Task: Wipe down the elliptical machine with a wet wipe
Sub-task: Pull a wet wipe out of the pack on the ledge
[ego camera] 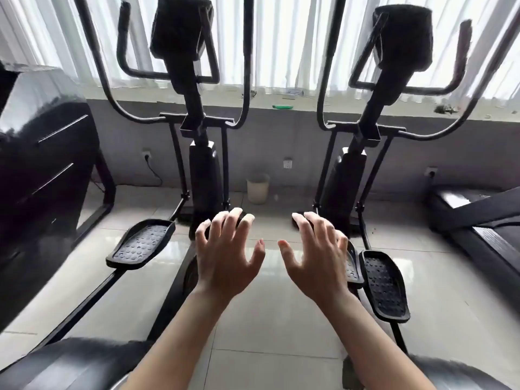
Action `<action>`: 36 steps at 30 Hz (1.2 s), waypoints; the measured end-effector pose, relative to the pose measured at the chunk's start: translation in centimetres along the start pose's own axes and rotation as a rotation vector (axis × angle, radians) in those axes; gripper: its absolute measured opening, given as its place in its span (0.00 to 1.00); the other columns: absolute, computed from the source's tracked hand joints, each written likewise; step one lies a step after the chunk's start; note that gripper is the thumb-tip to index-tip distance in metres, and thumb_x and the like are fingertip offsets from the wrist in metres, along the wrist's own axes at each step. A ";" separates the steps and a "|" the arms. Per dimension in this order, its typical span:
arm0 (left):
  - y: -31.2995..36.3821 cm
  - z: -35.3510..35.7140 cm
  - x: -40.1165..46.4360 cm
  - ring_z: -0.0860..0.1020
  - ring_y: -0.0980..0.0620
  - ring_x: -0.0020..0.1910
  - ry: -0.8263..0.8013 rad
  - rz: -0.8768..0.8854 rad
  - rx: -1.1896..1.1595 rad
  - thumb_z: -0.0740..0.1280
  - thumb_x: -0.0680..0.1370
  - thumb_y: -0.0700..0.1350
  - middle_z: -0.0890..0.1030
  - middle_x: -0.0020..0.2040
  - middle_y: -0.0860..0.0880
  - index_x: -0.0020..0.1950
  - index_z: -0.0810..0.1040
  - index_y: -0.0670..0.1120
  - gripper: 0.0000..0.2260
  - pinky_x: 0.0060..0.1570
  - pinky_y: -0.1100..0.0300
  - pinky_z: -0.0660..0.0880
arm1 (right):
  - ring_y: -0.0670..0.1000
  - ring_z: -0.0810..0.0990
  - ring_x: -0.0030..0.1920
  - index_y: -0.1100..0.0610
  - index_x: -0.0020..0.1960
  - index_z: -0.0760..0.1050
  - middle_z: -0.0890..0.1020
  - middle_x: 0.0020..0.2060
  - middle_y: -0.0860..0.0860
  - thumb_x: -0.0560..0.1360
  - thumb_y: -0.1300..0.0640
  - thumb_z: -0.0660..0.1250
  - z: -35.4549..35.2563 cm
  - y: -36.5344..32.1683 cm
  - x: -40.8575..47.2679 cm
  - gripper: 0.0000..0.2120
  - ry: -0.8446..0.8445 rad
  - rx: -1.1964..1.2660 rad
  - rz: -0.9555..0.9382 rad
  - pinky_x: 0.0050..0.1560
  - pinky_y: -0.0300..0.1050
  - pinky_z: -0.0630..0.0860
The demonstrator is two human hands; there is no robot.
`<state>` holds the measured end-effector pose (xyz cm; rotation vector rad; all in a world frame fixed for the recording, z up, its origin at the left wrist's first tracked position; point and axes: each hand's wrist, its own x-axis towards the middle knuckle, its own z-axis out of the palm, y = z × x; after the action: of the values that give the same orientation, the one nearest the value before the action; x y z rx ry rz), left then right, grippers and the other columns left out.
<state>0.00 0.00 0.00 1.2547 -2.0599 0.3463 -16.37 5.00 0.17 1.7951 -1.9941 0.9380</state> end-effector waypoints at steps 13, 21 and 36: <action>-6.3 21.7 23.3 0.77 0.44 0.54 -0.057 -0.082 -0.057 0.58 0.74 0.58 0.79 0.56 0.48 0.56 0.80 0.47 0.21 0.50 0.48 0.69 | 0.56 0.77 0.59 0.57 0.61 0.77 0.80 0.57 0.52 0.73 0.39 0.55 17.2 10.5 25.7 0.28 -0.192 0.060 0.084 0.56 0.55 0.72; -9.7 35.2 33.7 0.78 0.45 0.52 -0.165 -0.195 0.036 0.57 0.74 0.59 0.79 0.54 0.48 0.57 0.80 0.48 0.22 0.49 0.50 0.66 | 0.53 0.76 0.59 0.53 0.64 0.75 0.77 0.61 0.50 0.72 0.36 0.52 30.1 17.3 39.2 0.31 -0.347 0.184 0.055 0.54 0.50 0.70; -13.0 54.8 54.4 0.77 0.47 0.57 -0.344 -0.492 -0.081 0.43 0.73 0.68 0.79 0.60 0.51 0.66 0.75 0.51 0.35 0.52 0.52 0.70 | 0.54 0.74 0.61 0.53 0.67 0.71 0.74 0.63 0.49 0.79 0.46 0.62 49.3 26.2 63.9 0.20 -0.478 0.270 0.118 0.57 0.51 0.71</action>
<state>-27.82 -73.10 -4.59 1.8062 -1.9195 -0.1910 -42.99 -75.48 -4.12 2.2410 -2.3706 0.9115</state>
